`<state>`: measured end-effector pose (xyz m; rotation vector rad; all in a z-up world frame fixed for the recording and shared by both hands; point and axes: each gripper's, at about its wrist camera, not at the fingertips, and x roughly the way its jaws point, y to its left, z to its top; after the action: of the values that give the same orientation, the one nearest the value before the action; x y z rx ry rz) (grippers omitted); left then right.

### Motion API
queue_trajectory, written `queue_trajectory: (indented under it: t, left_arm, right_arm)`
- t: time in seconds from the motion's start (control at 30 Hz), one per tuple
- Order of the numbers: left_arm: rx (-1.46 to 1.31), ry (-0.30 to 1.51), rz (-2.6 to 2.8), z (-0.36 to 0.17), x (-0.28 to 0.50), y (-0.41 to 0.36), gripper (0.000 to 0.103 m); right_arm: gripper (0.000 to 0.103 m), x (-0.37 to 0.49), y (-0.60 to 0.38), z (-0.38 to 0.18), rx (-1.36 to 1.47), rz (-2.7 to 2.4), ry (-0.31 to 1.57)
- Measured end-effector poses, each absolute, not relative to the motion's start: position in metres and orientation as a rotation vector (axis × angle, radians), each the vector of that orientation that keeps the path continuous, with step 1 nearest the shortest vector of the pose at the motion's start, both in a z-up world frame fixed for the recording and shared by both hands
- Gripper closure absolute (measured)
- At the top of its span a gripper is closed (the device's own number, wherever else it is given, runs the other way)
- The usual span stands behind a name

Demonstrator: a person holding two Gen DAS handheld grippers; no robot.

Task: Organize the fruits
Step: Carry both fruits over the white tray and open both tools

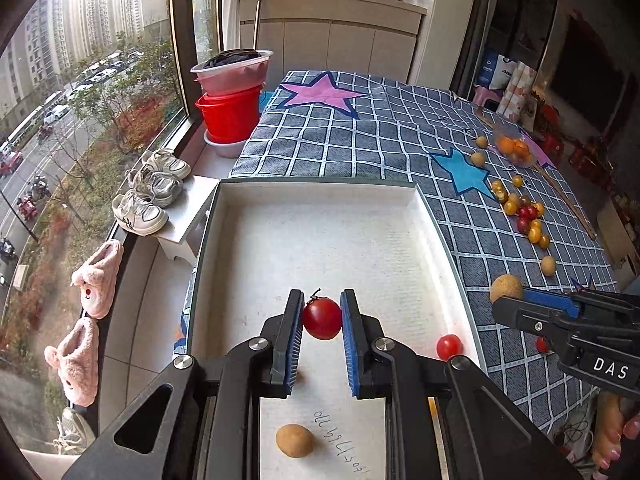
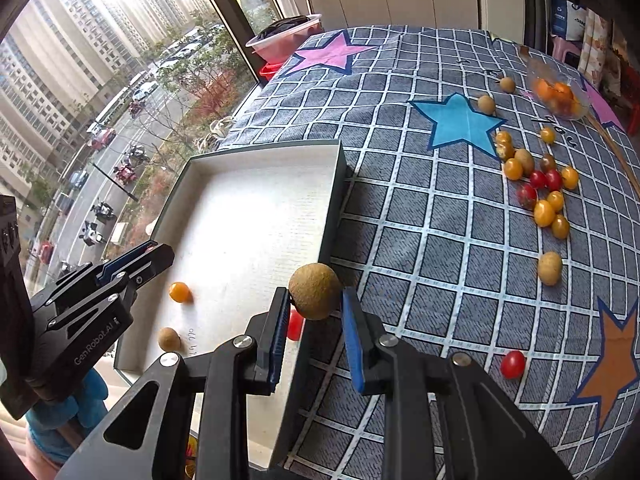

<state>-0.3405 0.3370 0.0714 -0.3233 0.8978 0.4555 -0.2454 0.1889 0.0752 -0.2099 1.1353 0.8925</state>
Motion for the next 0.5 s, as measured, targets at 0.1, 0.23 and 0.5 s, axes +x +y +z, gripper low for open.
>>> queue_trajectory:
  t: [0.1,0.23,0.5]
  left_arm:
    - [-0.347,0.927,0.477,0.061,-0.333,0.351,0.083]
    - [-0.368,0.968,0.497,0.046,-0.324,0.363,0.083]
    - [-0.378,1.03,0.509,0.026,-0.309,0.367,0.083]
  right_arm:
    - [0.075,-0.249,0.21,0.07,-0.245,0.916,1.14]
    - [0.075,-0.254,0.232,0.057,-0.293,0.934,1.149]
    - [0.075,-0.258,0.25,0.028,-0.372,0.934,1.178]
